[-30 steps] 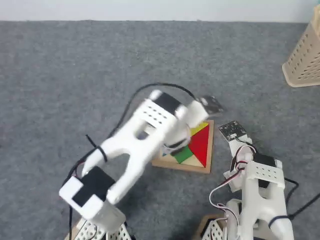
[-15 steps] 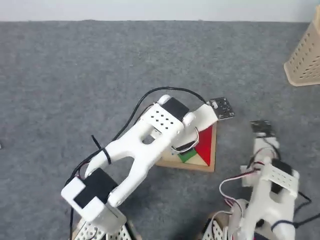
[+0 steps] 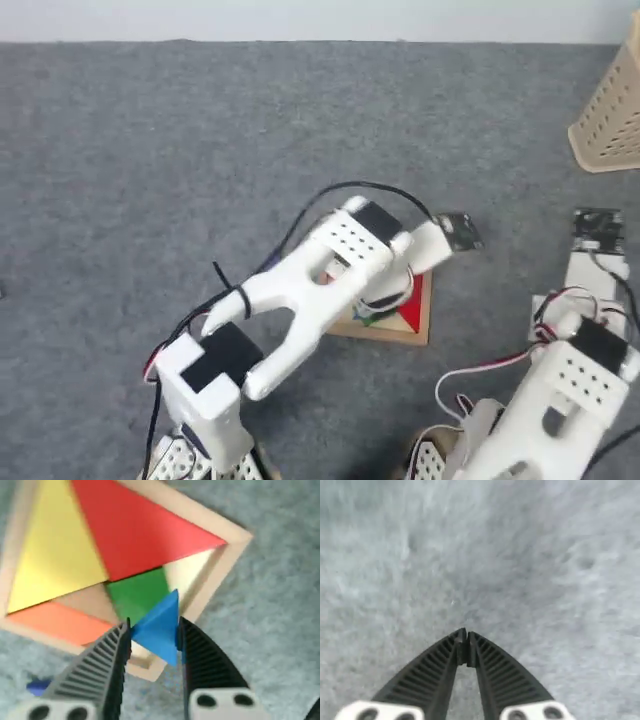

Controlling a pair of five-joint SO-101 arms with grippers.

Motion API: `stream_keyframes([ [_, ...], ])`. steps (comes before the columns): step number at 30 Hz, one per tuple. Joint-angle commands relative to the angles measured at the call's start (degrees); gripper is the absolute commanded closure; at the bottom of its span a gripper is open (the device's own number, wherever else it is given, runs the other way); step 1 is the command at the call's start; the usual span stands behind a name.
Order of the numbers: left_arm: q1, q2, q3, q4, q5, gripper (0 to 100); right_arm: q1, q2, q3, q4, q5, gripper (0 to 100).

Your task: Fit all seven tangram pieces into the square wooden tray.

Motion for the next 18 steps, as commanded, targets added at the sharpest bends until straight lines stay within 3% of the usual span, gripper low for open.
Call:
stream_keyframes([
  [1,3.2,1.6,-2.9,-0.6,-1.5,94,0.7,-6.5,-4.4,2.3,-1.4,98.9],
  [7,3.6,4.9,-2.9,-4.0,-1.5,94,0.8,-11.1,-4.2,4.0,-1.2,98.9],
  [12,6.1,4.8,-2.9,-2.7,-2.8,93,0.7,-11.4,-0.5,2.3,3.2,98.8],
  [18,6.2,4.7,-3.0,-2.1,-6.0,93,0.7,-11.8,2.1,1.7,3.3,98.8],
])
